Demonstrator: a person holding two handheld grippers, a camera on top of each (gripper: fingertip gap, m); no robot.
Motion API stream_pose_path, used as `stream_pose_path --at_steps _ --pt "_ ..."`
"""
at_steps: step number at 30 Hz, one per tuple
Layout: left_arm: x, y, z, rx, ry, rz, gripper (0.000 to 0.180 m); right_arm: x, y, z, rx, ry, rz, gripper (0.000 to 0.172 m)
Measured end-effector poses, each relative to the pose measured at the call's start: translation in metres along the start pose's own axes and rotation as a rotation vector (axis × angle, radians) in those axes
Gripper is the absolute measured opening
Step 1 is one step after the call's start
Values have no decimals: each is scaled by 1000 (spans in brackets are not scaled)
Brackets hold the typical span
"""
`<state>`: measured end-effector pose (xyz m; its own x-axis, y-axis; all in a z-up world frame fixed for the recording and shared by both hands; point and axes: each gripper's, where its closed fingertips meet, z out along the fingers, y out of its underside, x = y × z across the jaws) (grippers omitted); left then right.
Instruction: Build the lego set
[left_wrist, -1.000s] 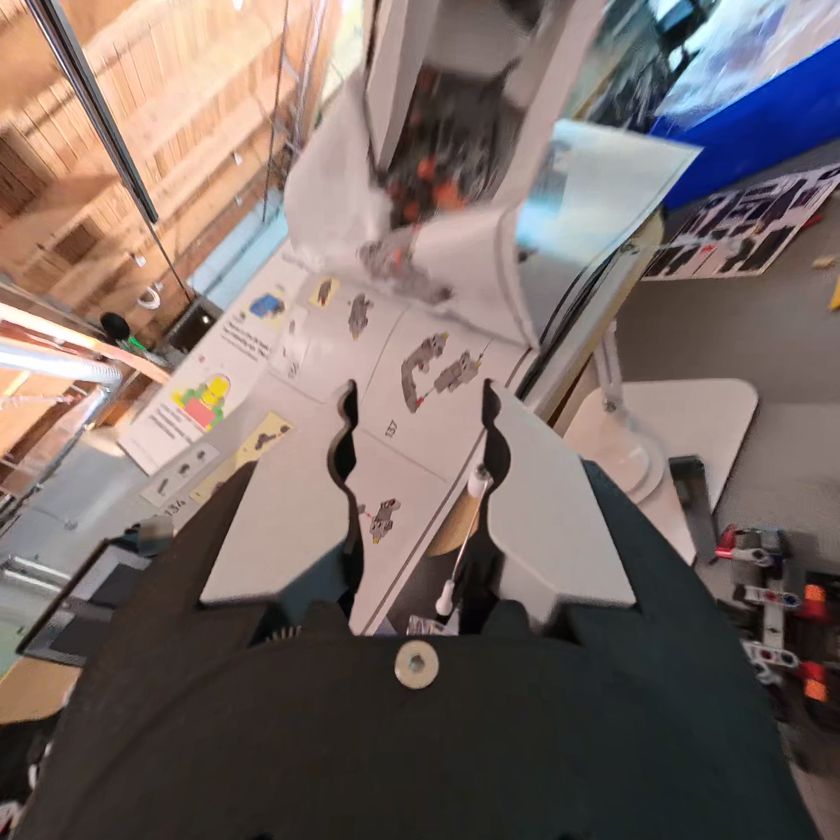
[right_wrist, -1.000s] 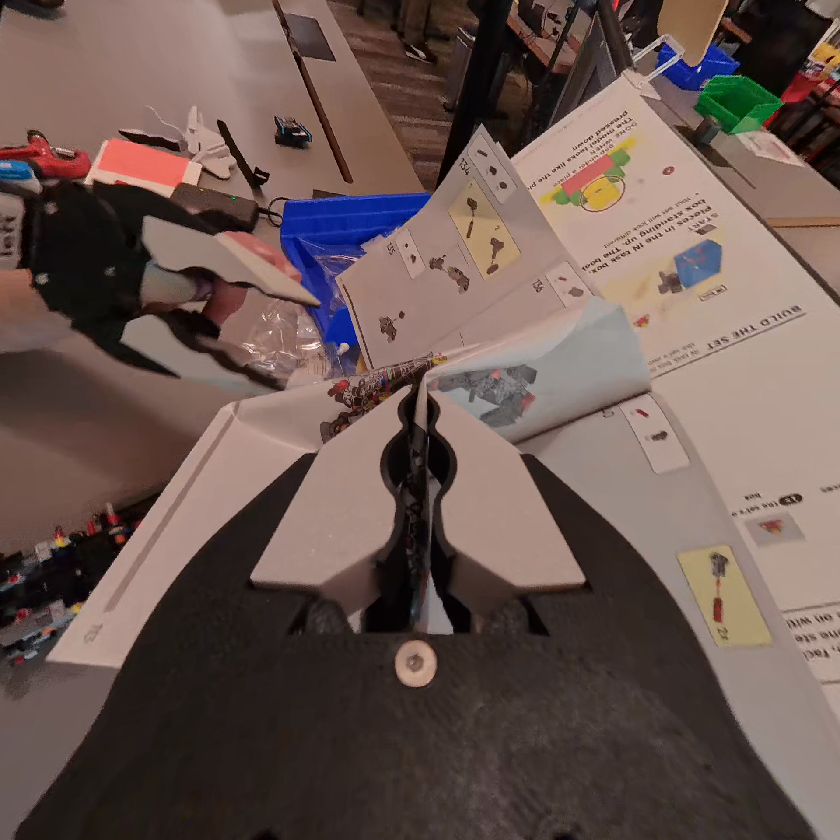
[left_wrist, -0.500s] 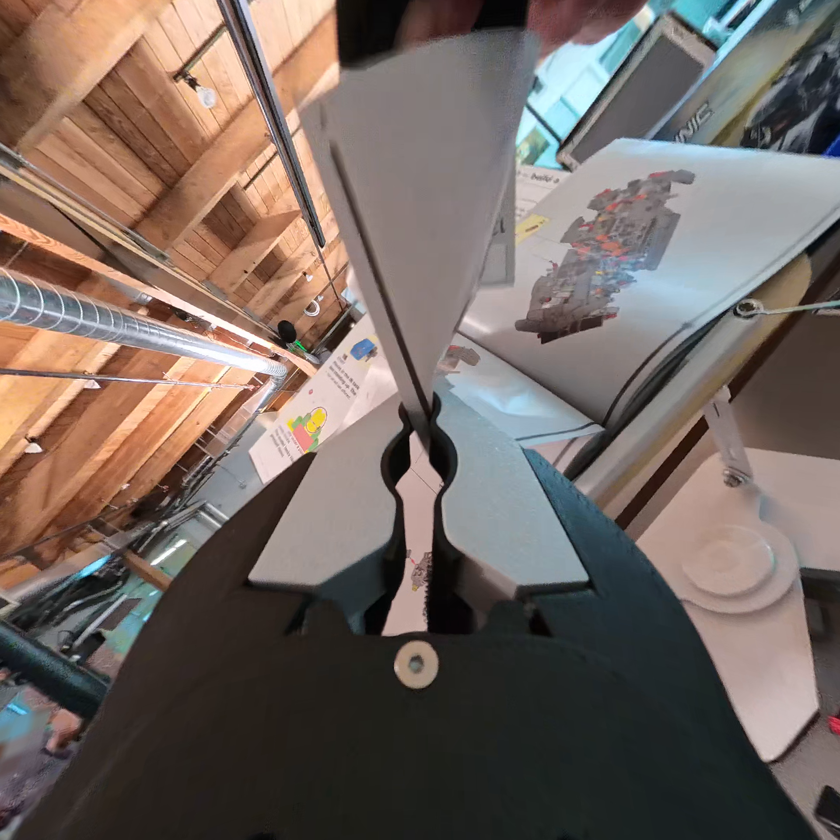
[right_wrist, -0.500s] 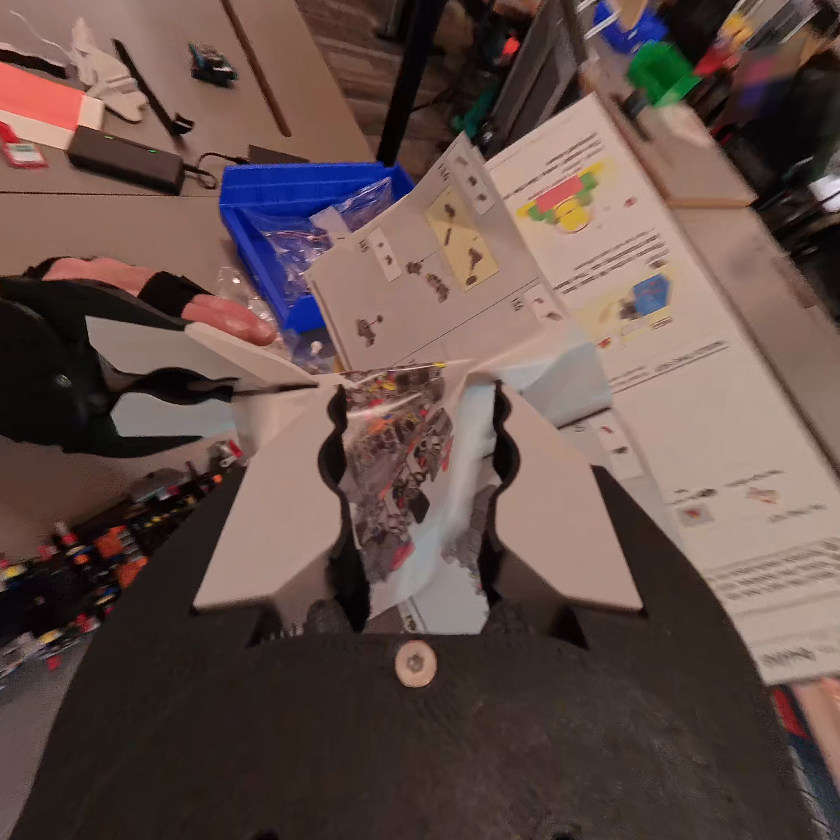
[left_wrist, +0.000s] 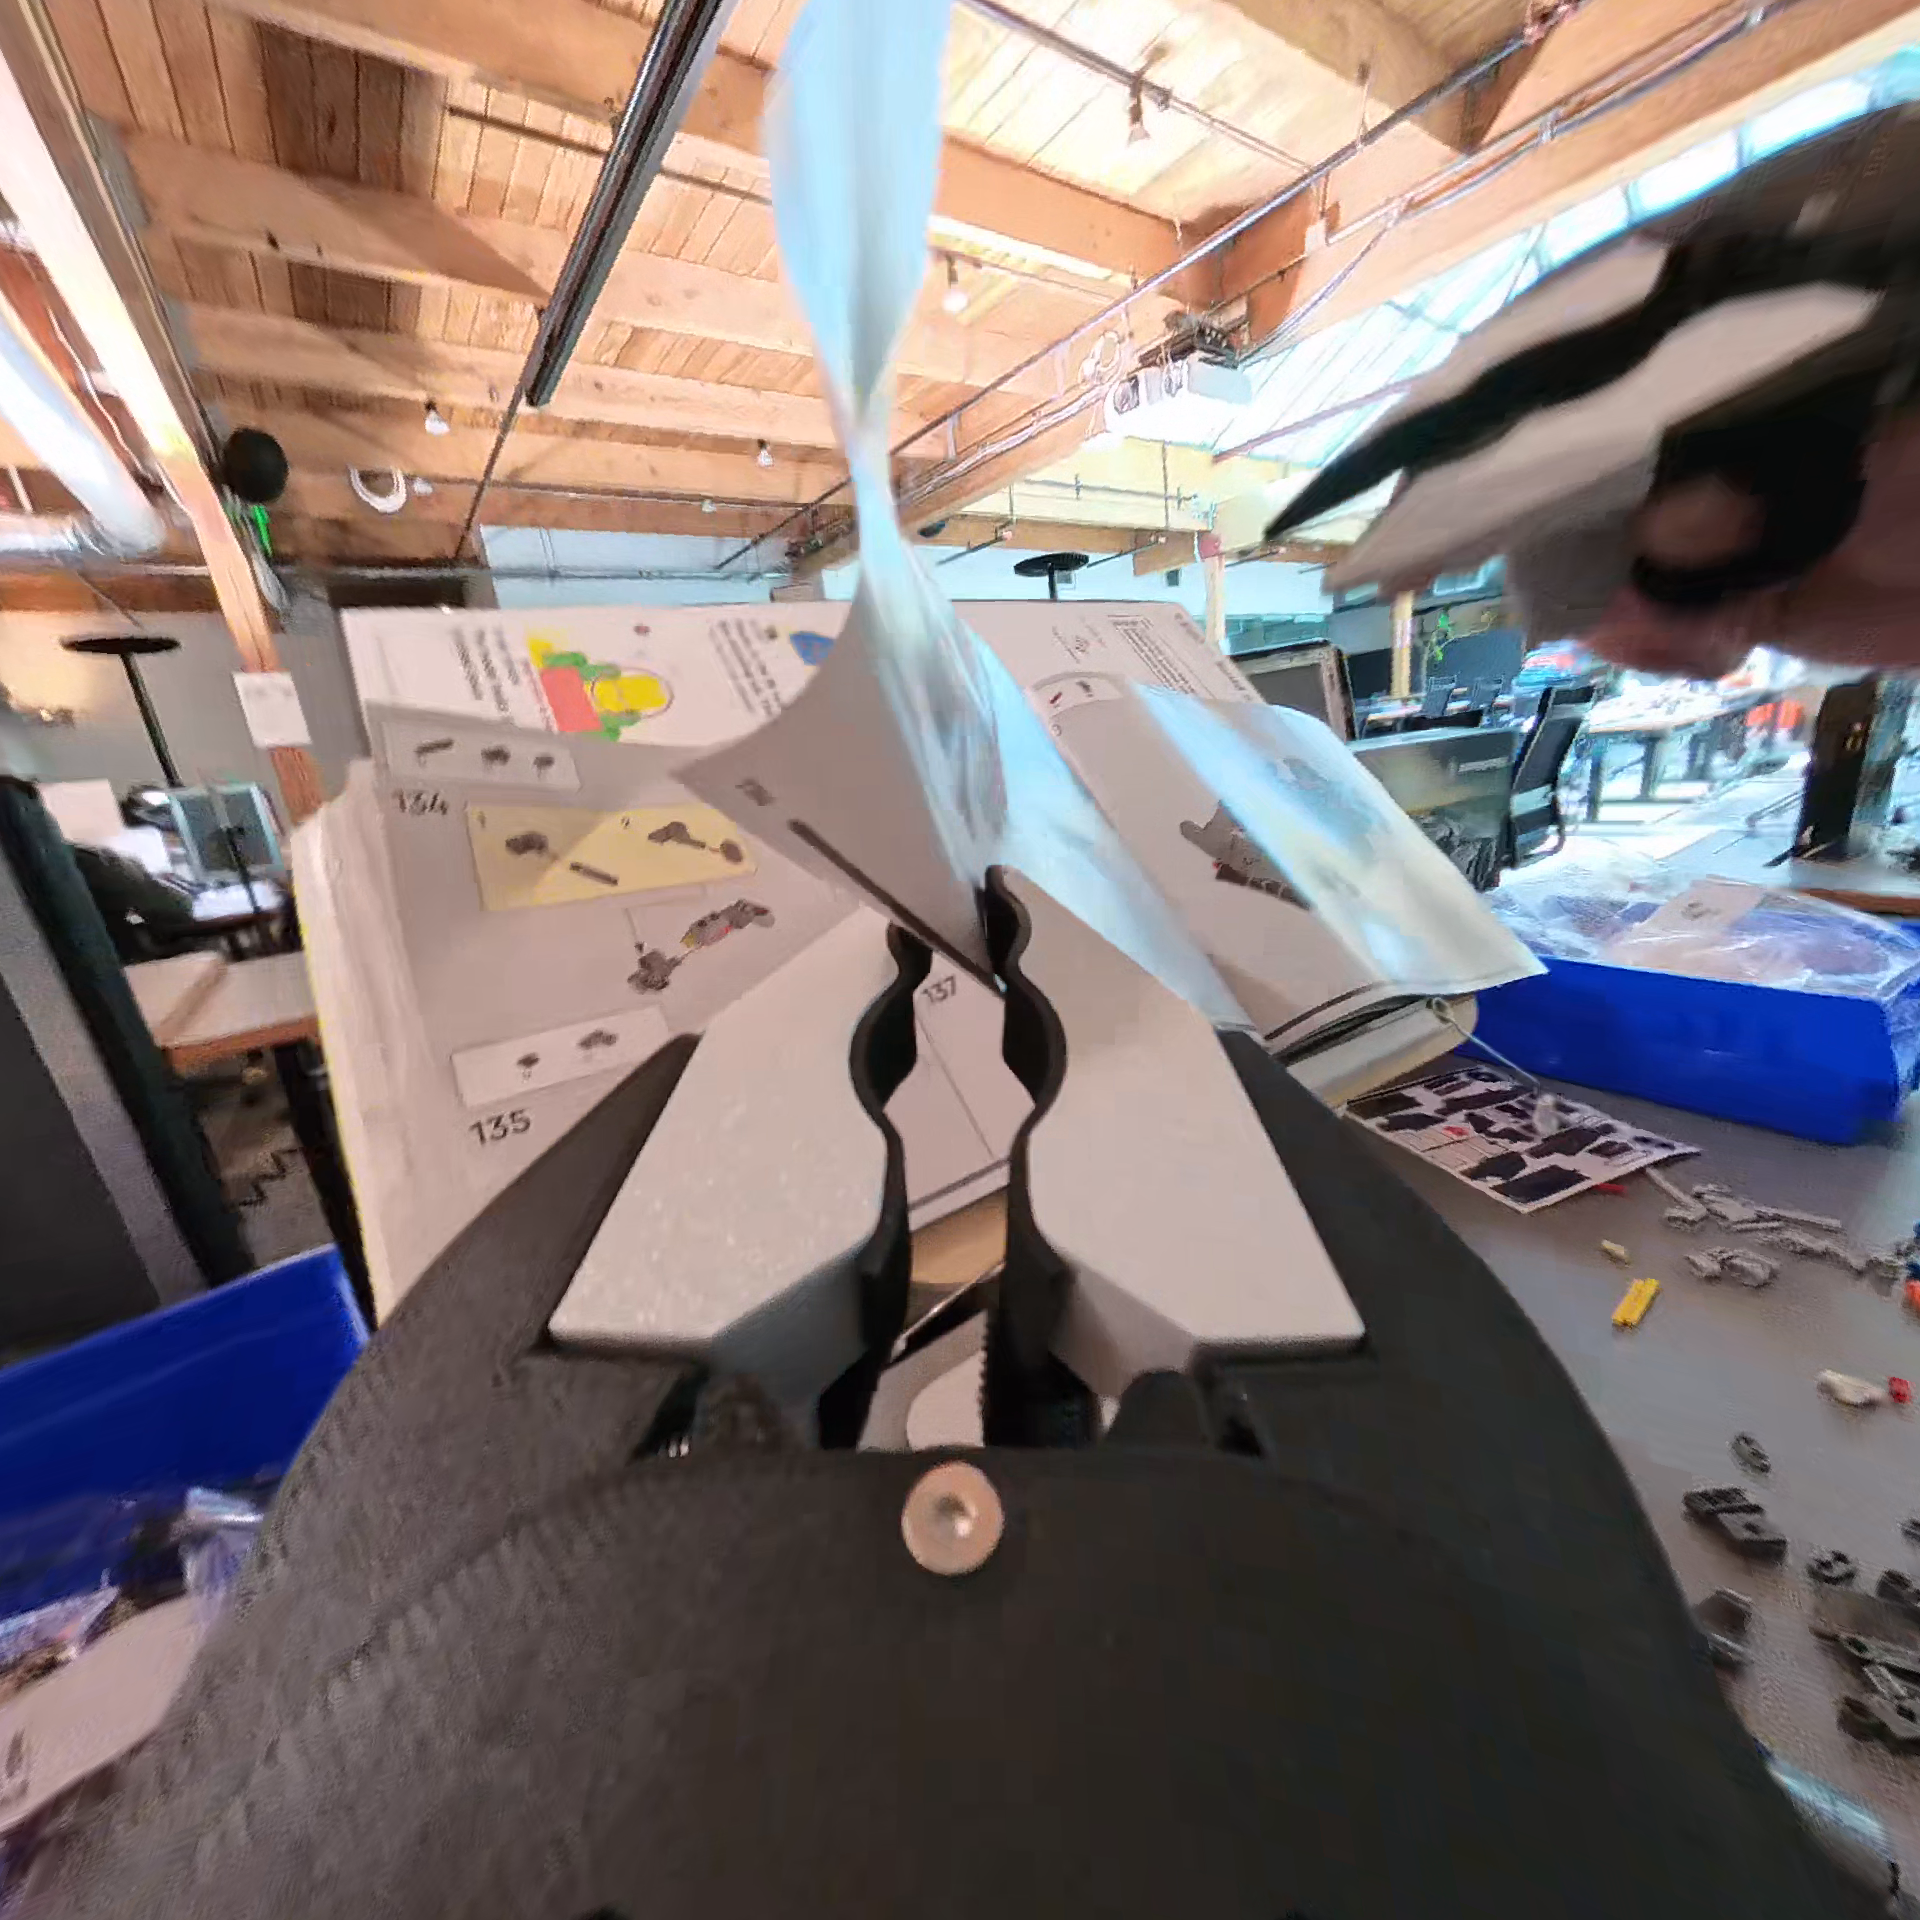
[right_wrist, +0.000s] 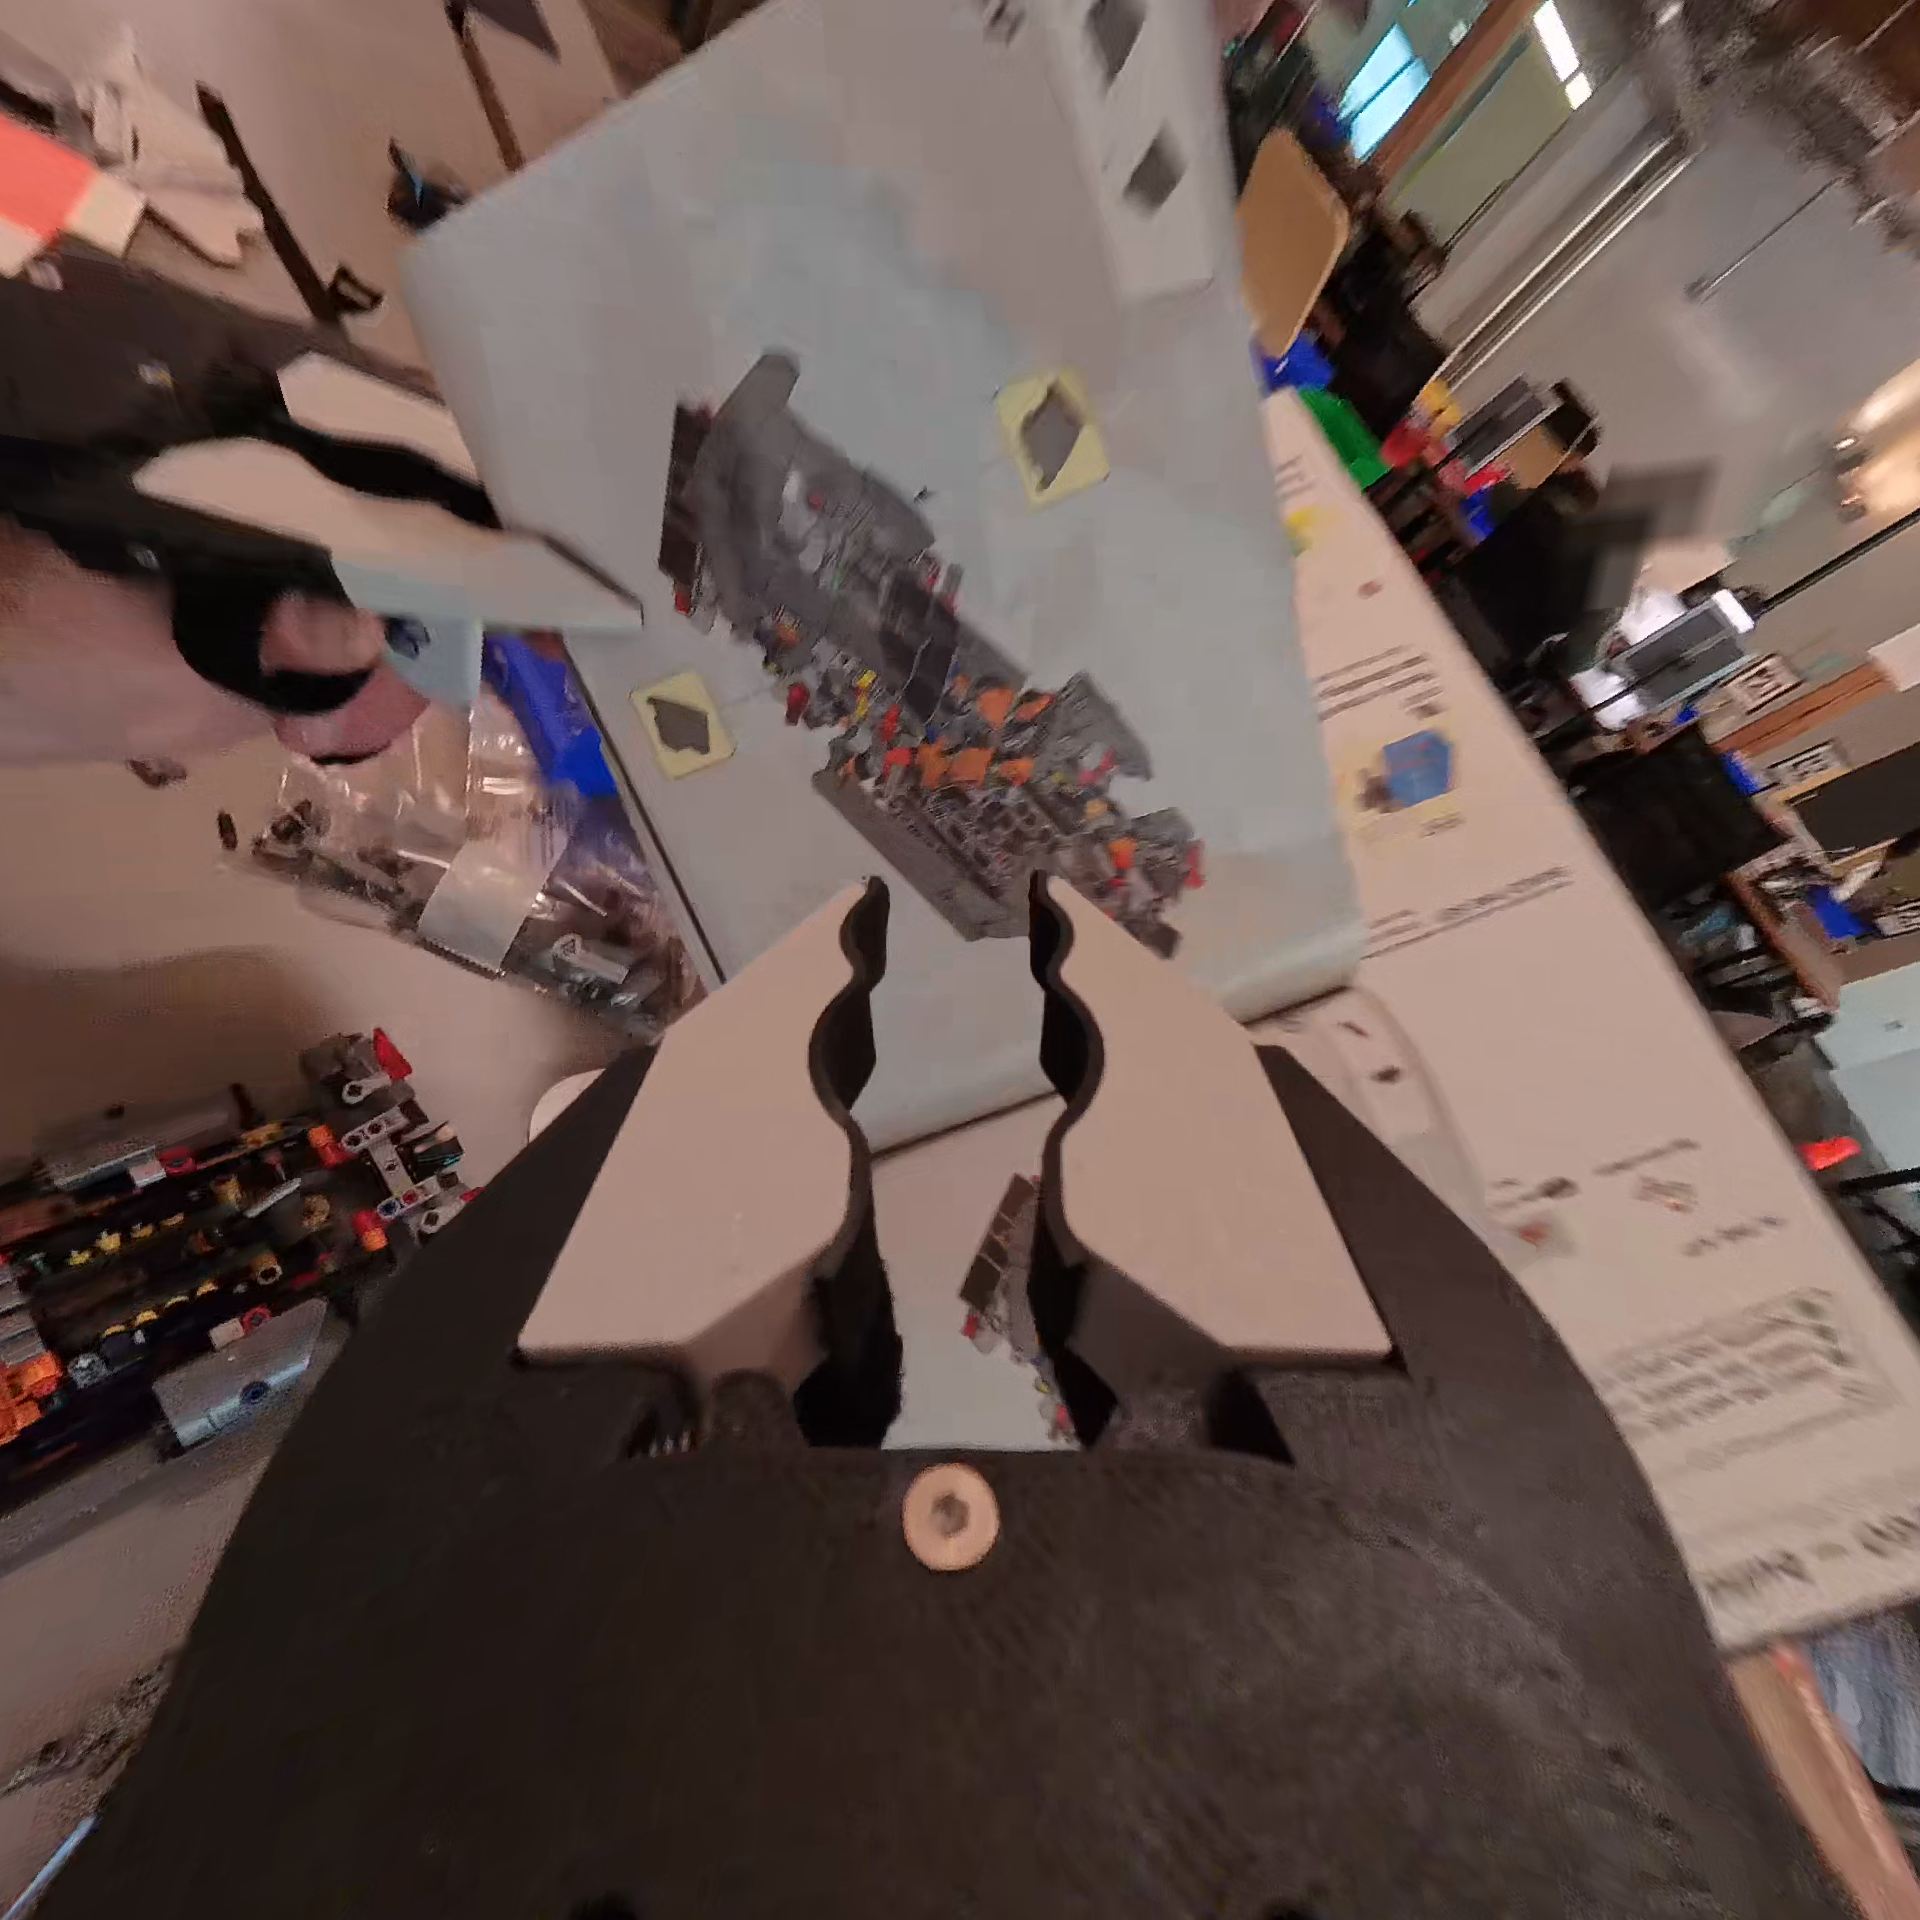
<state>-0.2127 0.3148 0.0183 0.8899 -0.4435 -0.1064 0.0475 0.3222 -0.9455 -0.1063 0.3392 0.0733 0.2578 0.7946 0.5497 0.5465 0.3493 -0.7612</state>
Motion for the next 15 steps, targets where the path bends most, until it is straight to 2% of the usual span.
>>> stream_pose_path --at_steps 3,6,8,11,12,15 --pt "-19 1 -6 23 -3 -78 6 -13 28 48 -88 -18 -50 29" --pt "-37 7 -8 7 -5 -142 5 -10 53 87 -177 60 -168 22" --pt "-53 16 -8 -19 -47 -162 3 -8 69 104 -236 82 -175 17" --pt "-72 34 -8 -72 -78 -216 0 -4 73 109 -258 119 -200 13" --pt "-76 39 -7 -81 -74 -232 0 -4 71 108 -252 126 -199 20" --pt "-87 51 -6 -104 -78 -254 0 -17 53 99 -191 103 -266 21"
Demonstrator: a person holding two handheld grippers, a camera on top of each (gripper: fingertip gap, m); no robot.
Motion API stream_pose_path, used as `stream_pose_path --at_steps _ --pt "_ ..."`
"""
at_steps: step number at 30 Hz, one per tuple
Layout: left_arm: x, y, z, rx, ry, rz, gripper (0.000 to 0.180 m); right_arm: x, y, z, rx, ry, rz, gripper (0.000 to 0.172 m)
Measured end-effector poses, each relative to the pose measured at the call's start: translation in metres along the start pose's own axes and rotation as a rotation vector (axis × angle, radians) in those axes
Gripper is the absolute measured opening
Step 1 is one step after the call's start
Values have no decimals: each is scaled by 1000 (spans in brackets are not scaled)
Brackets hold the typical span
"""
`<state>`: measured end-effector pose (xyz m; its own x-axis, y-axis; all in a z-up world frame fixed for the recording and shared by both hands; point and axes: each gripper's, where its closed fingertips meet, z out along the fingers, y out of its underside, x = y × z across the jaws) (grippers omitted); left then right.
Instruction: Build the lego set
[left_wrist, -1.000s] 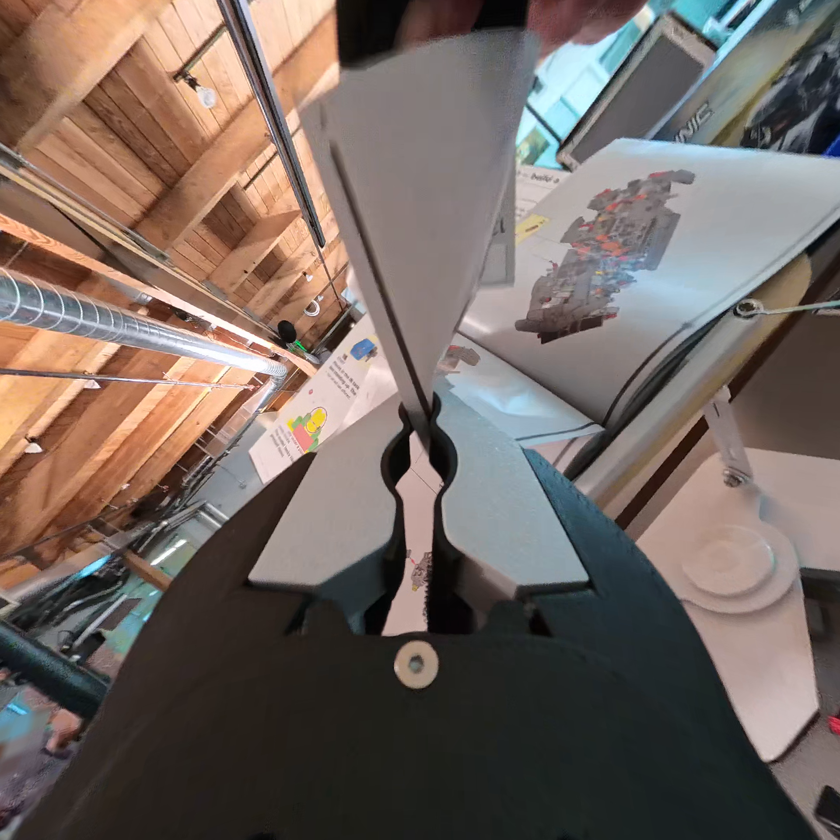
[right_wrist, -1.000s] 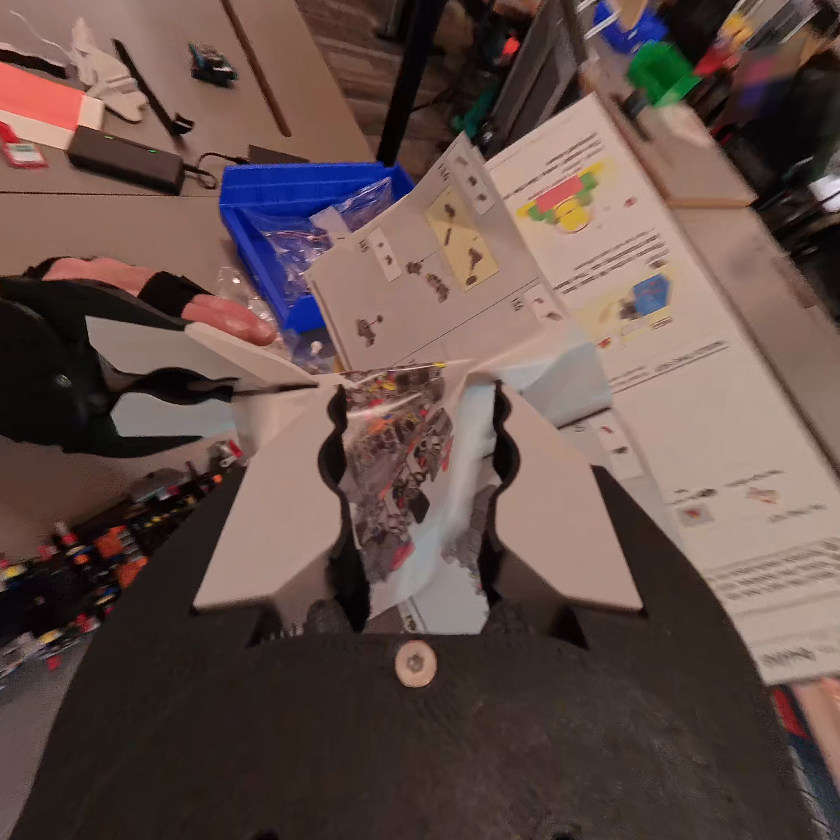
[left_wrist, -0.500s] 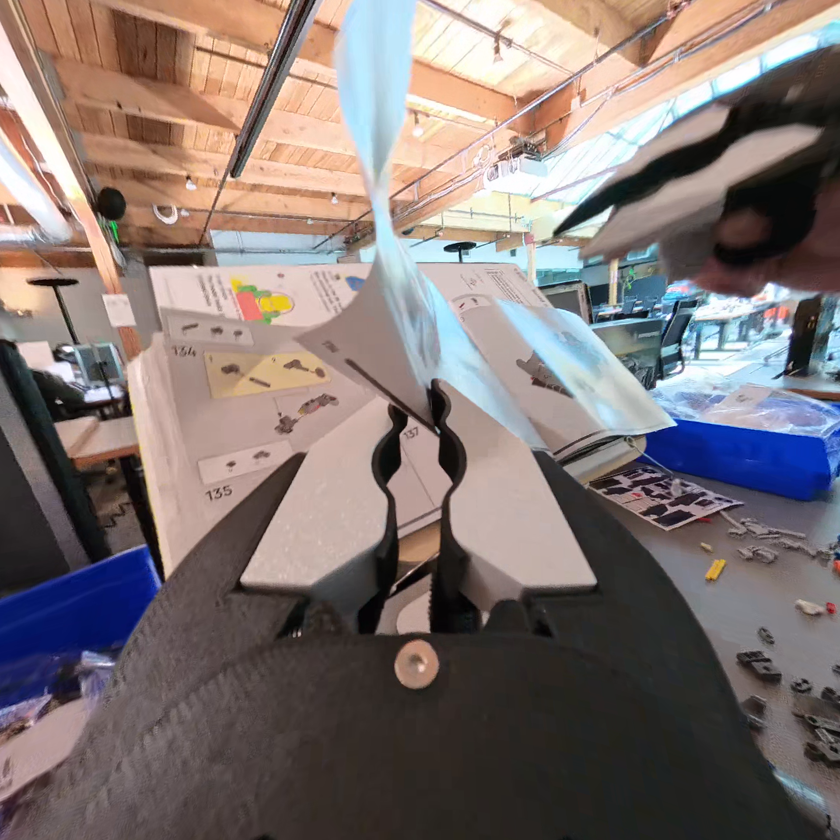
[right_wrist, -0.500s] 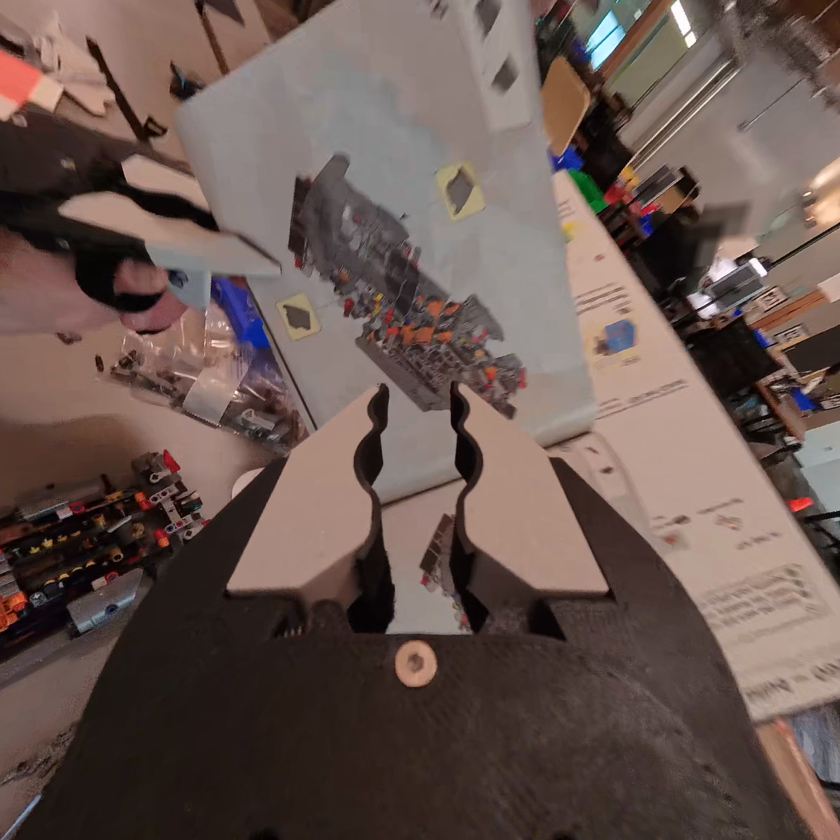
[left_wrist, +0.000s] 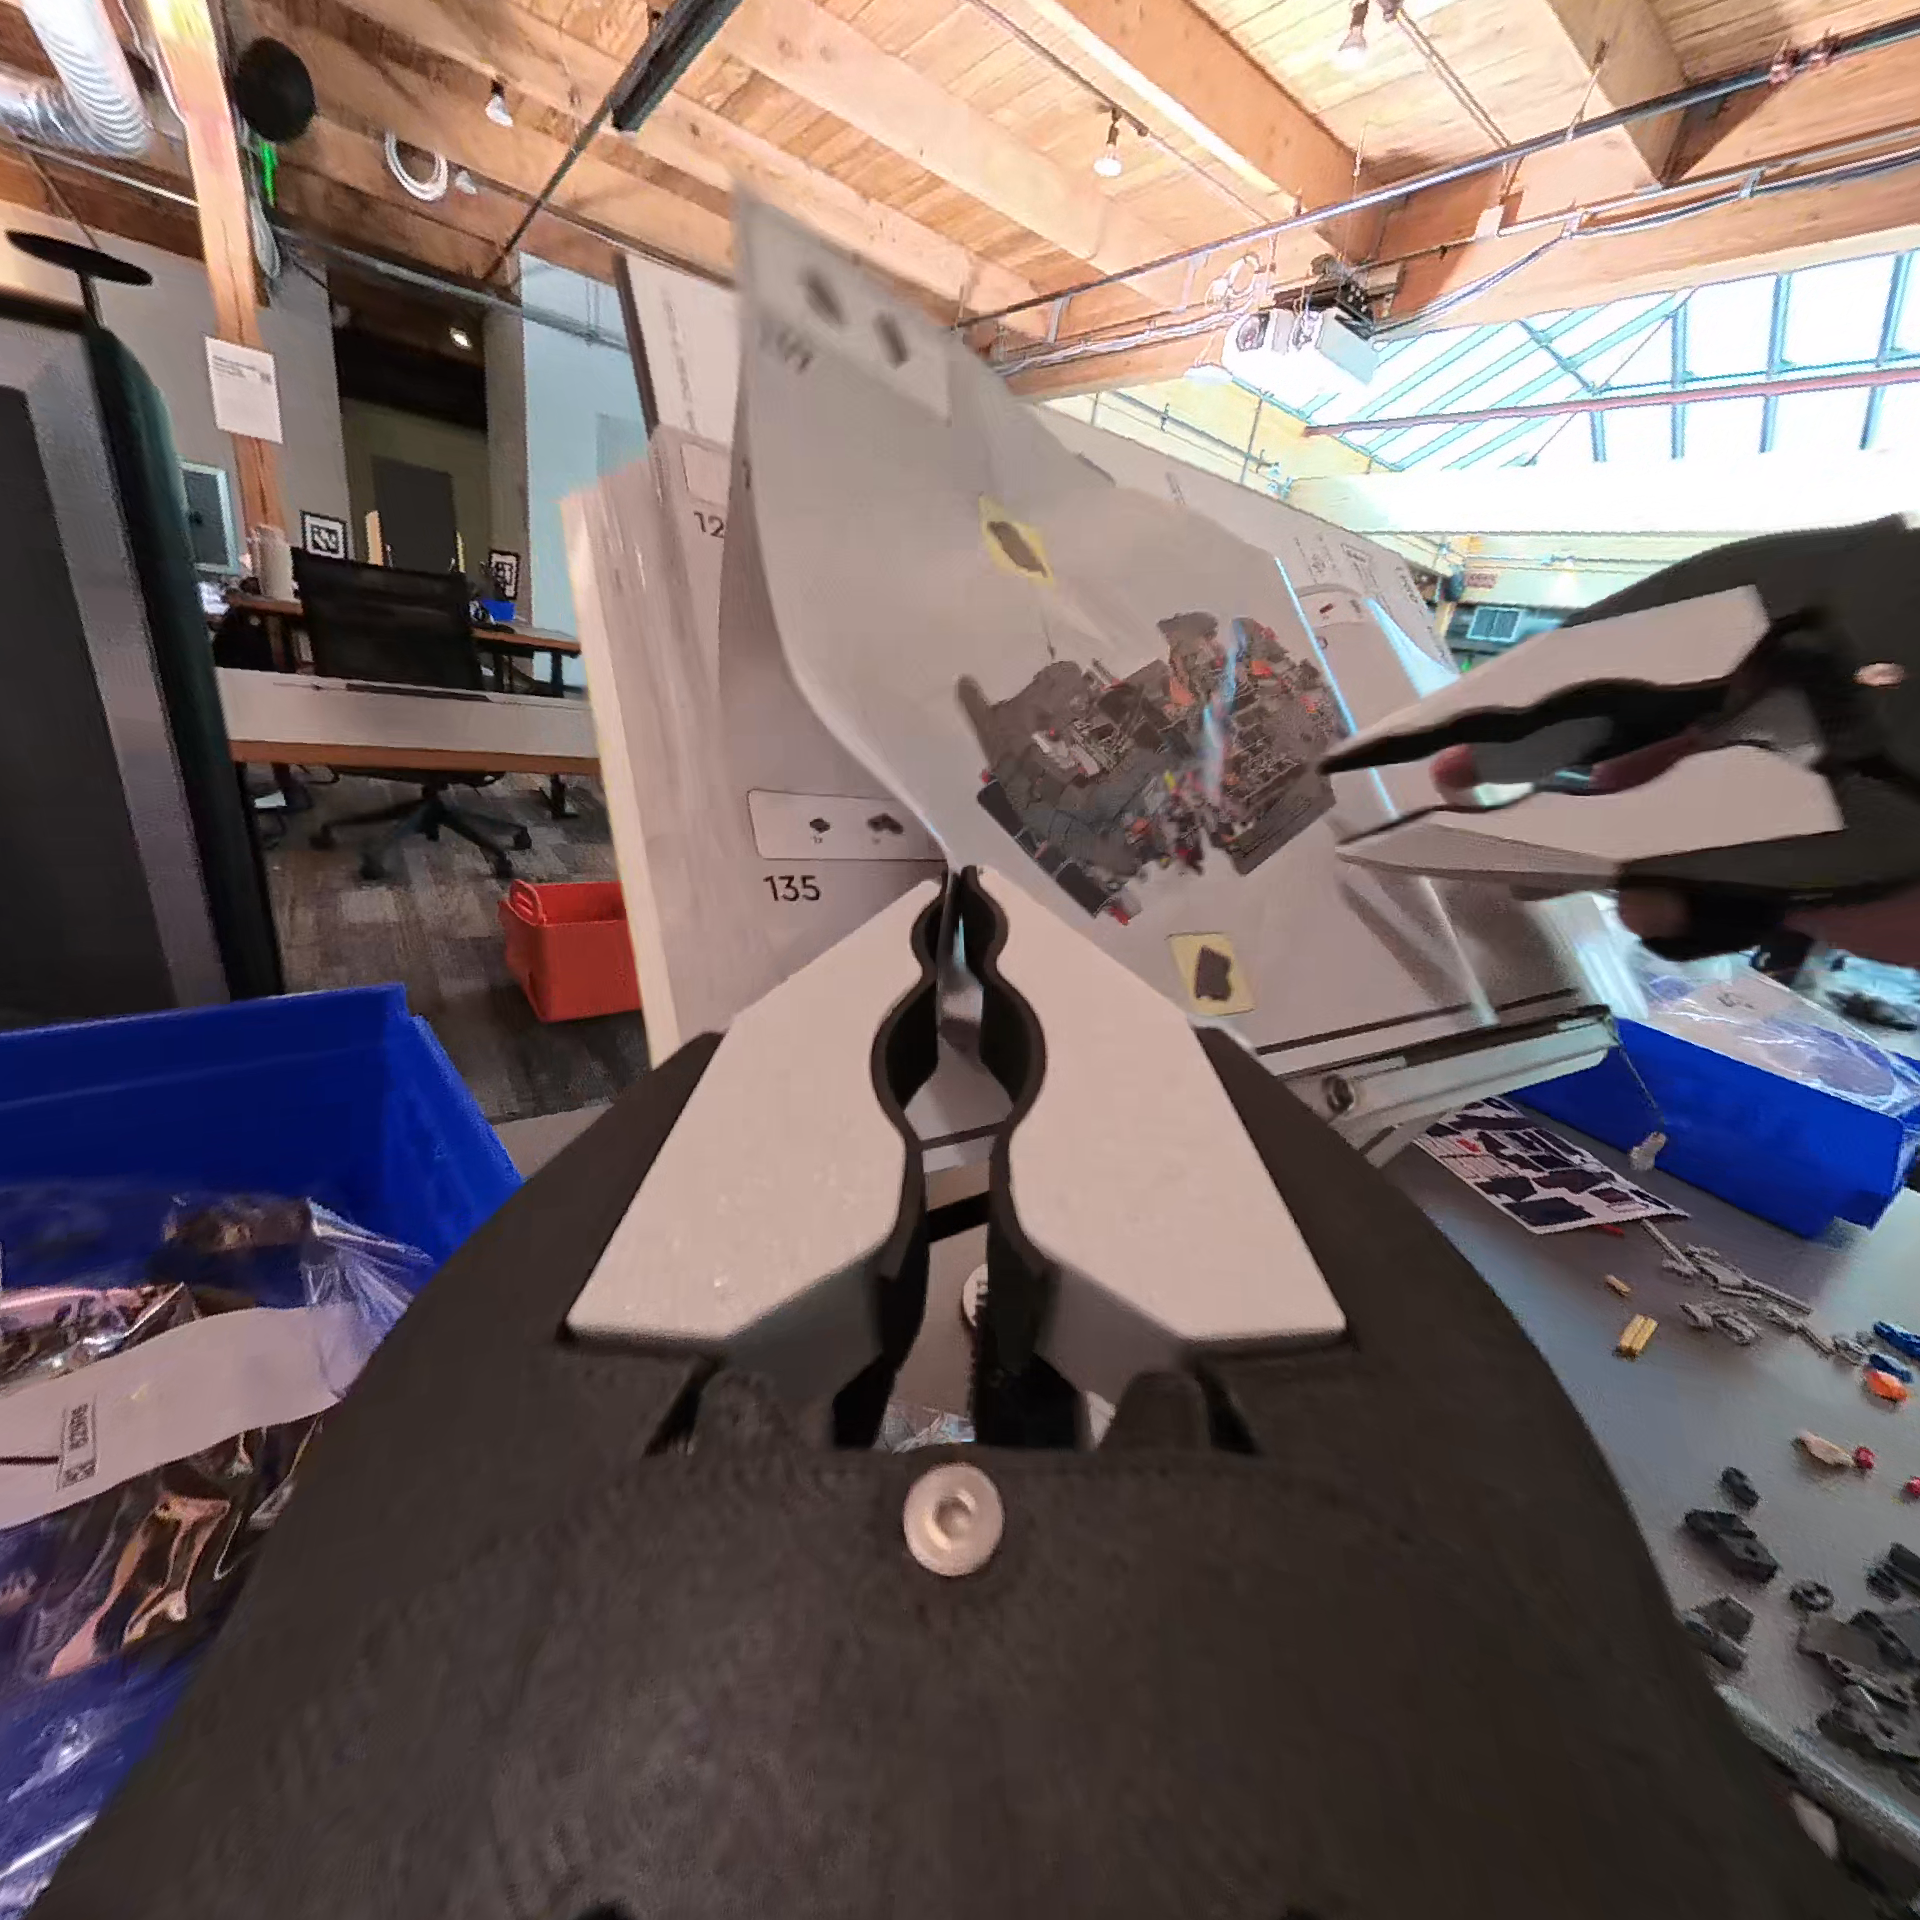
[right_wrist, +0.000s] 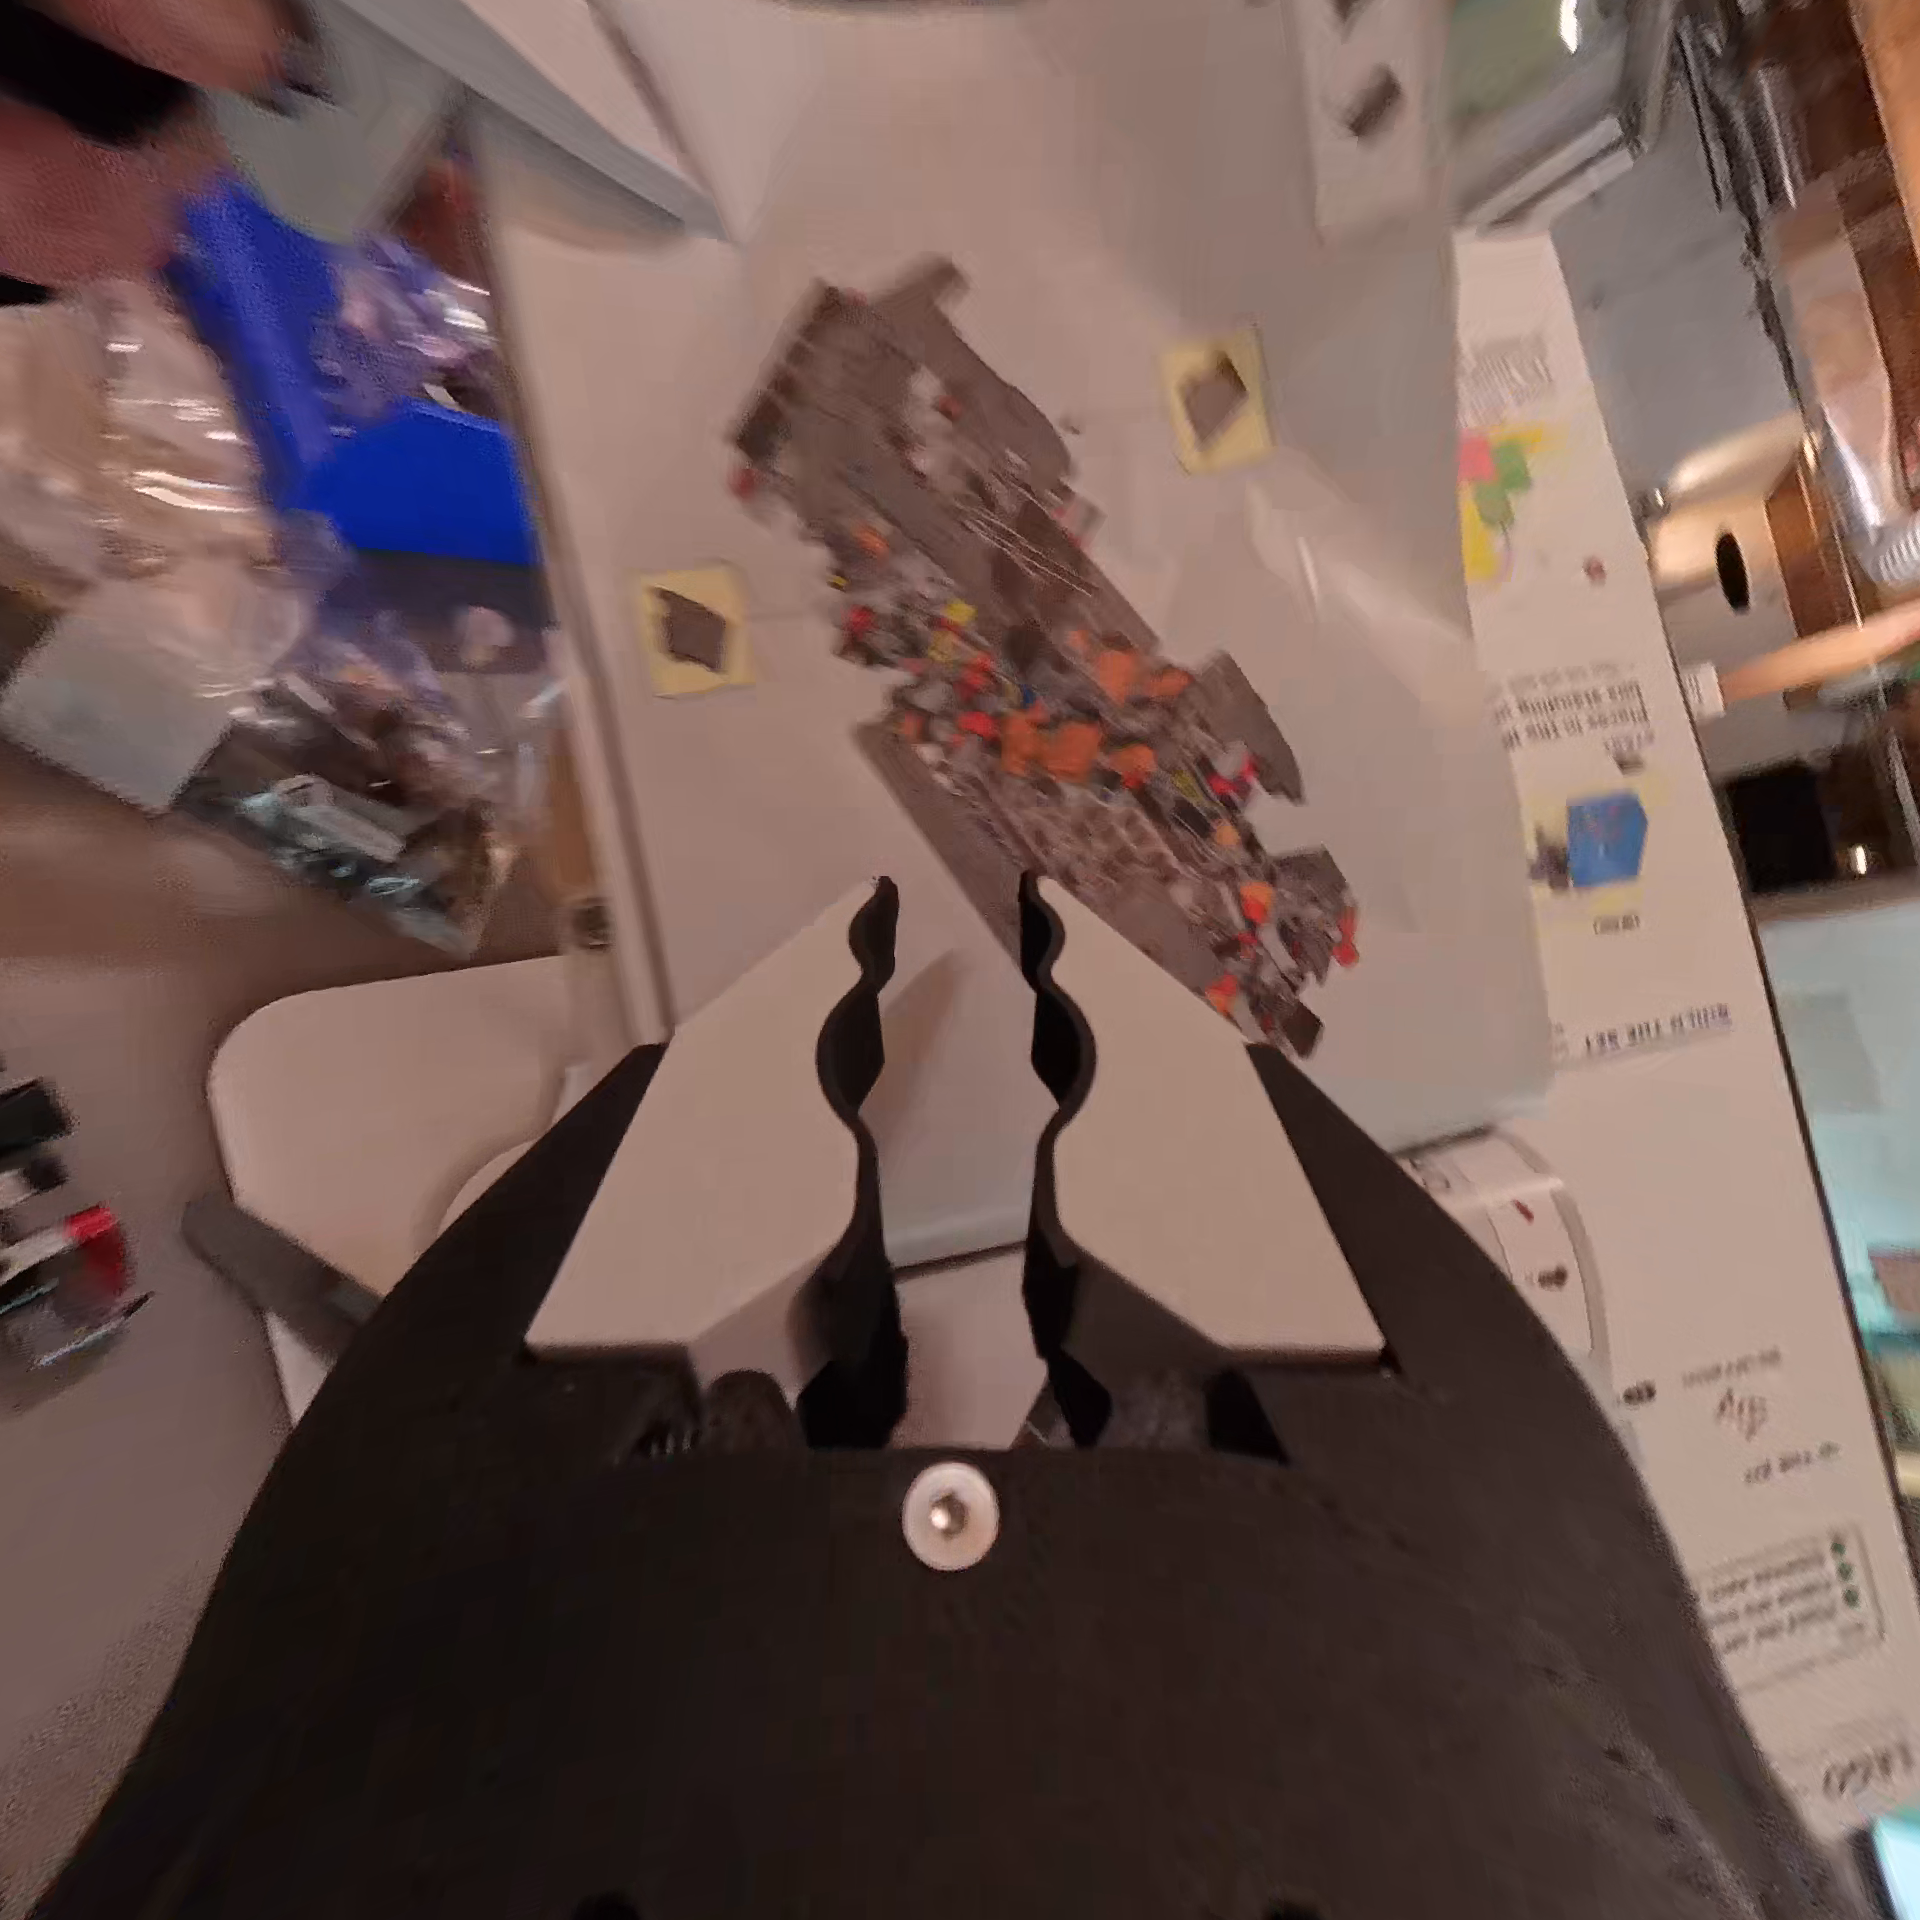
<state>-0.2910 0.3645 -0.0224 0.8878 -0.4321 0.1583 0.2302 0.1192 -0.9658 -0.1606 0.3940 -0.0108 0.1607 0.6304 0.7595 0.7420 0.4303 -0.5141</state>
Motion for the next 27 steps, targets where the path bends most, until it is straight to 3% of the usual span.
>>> stream_pose_path --at_steps 5,10,16,22,27 --pt "-4 1 5 -20 5 53 0 -70 -14 -7 -4 -215 -231 13" --pt "-6 4 4 -39 8 49 0 -100 -8 26 -118 -195 -418 9" --pt "-6 8 3 -59 15 62 0 -103 -3 47 -240 -93 -578 0" --pt "-10 16 5 -71 9 51 0 -104 -10 39 -148 -149 -447 0" --pt "-13 29 8 -97 -3 53 0 -101 -17 30 -23 -215 -190 0"
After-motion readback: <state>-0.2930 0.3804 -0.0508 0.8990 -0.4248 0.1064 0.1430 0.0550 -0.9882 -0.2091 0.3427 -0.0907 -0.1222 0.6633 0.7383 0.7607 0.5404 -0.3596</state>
